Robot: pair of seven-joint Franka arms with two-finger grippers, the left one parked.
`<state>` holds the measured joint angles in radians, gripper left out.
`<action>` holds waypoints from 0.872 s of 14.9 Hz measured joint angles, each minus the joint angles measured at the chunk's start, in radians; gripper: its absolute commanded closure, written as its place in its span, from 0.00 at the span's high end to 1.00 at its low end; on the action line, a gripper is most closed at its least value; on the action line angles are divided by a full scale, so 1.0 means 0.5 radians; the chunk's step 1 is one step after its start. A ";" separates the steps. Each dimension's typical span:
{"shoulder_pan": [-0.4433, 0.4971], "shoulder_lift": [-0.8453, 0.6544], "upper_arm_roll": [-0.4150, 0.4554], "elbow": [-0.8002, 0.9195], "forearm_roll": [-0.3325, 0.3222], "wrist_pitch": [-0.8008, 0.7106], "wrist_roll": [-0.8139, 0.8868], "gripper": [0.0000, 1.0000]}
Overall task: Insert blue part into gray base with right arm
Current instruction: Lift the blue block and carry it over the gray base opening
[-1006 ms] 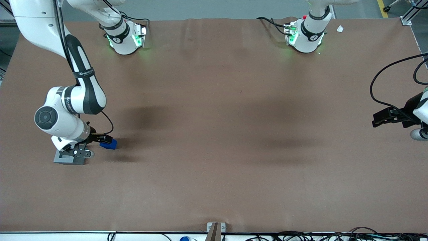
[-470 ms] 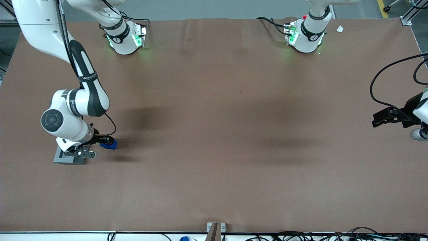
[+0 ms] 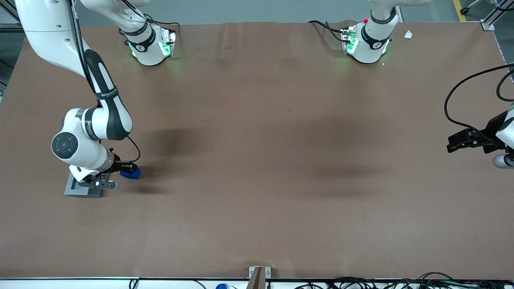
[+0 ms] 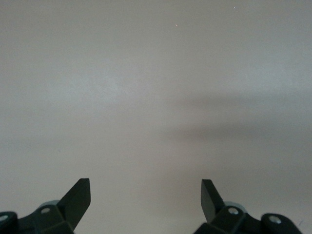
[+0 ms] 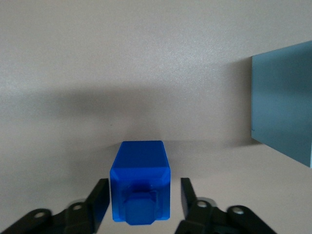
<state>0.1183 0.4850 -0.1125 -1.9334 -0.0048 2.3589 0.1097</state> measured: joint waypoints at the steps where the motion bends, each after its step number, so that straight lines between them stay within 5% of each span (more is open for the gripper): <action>1: 0.000 0.002 0.000 -0.001 0.000 0.000 0.000 0.47; 6: 0.000 0.006 0.001 0.000 0.000 0.000 0.000 0.06; 13: -0.033 -0.117 -0.009 0.105 0.000 -0.240 0.000 0.00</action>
<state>0.1020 0.4266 -0.1172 -1.8811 -0.0048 2.2390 0.1098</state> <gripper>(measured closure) 0.489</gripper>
